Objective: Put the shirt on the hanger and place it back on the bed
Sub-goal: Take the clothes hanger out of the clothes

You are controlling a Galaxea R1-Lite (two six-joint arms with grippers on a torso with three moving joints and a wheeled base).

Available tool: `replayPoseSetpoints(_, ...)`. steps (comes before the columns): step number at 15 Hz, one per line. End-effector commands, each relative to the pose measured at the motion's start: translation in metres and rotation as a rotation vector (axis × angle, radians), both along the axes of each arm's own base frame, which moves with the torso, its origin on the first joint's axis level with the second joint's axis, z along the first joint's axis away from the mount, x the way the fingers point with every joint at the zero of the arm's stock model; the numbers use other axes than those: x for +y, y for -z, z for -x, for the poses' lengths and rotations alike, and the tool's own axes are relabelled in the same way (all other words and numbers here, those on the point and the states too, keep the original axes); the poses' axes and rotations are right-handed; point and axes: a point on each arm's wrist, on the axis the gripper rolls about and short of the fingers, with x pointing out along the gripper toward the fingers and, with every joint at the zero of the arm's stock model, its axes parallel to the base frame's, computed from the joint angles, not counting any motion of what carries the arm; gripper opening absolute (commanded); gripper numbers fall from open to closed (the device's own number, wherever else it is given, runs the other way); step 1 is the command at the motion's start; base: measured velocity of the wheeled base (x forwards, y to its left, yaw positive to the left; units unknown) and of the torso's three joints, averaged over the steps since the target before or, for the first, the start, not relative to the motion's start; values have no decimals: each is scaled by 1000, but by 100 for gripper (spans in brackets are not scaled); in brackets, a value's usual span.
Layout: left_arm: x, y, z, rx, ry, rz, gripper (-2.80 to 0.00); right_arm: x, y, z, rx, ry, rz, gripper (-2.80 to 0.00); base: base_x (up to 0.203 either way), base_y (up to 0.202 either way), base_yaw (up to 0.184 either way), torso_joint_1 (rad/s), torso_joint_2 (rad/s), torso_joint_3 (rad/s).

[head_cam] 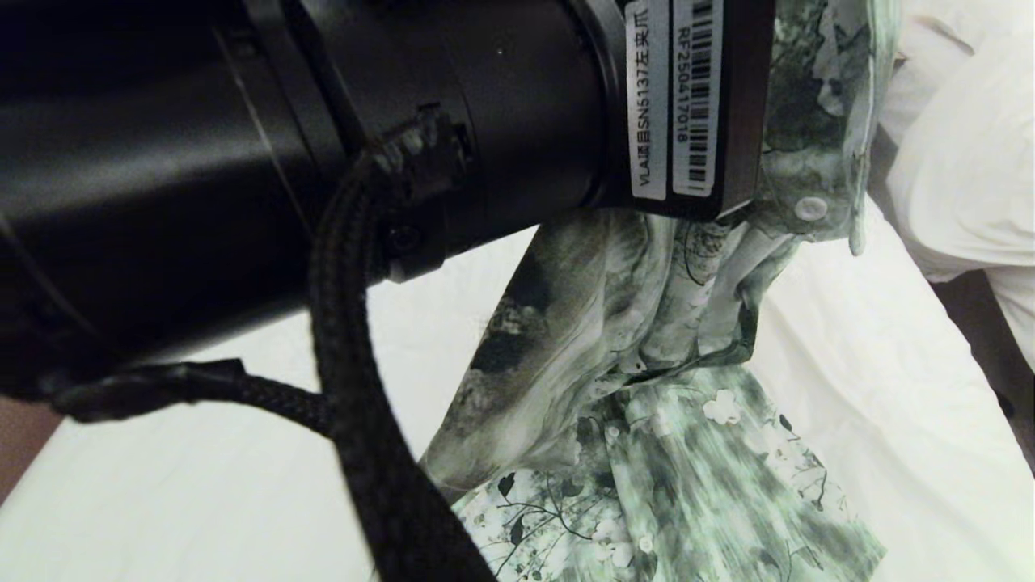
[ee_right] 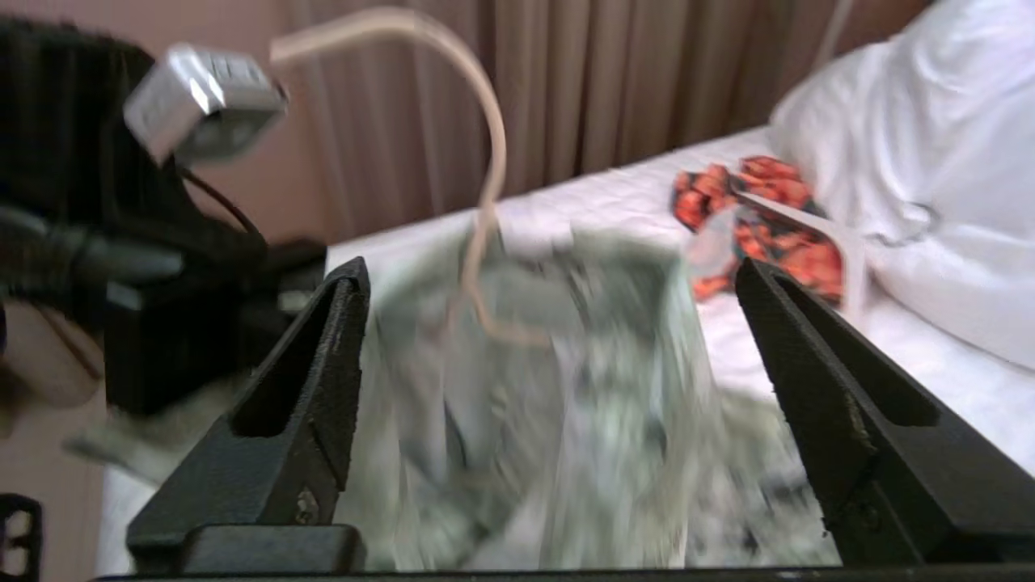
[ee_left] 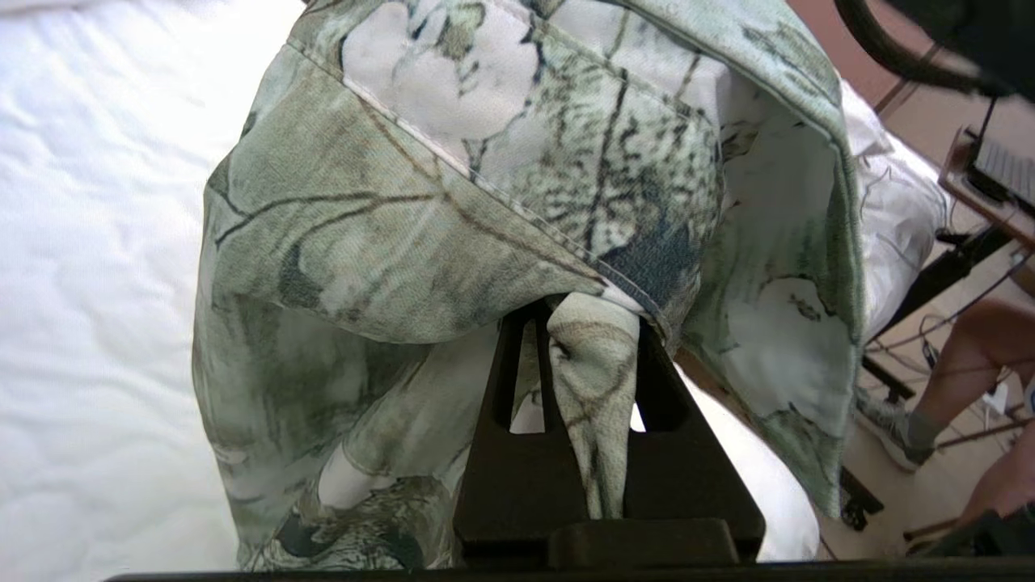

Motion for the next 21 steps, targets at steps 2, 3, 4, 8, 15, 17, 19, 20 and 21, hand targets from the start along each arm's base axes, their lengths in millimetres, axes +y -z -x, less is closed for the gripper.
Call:
replayPoseSetpoints(2,-4,3,7,1,23,-11,-280,17,-4,-17,17,-45,-2,0,0,0,0,0,0,0)
replayPoseSetpoints(3,-4,4,8,2,26,-13,-280,24,-7,-20,16,-66,-6,0,0,0,0,0,0,0)
replayPoseSetpoints(4,-4,3,8,2,26,-13,-280,30,-9,-22,21,-86,-6,0,0,0,0,0,0,0)
replayPoseSetpoints(8,1,-2,10,-6,27,3,-280,47,-11,-31,52,-84,16,0,0,0,0,0,0,0)
replayPoseSetpoints(15,1,1,11,2,28,0,-280,55,-19,-41,32,-68,-1,0,0,0,0,0,0,0)
replayPoseSetpoints(17,0,3,10,4,28,-4,-280,55,-19,-41,33,-64,-2,-280,0,0,0,0,0,0)
replayPoseSetpoints(19,0,1,10,-6,27,14,-280,55,-18,-41,35,-64,0,-280,0,0,0,0,0,0)
replayPoseSetpoints(20,0,0,10,-9,26,23,-280,55,-19,-40,34,-64,-1,-280,0,0,0,0,0,0)
replayPoseSetpoints(21,0,-1,10,-11,25,29,-280,54,-19,-40,34,-64,-1,-280,0,0,0,0,0,0)
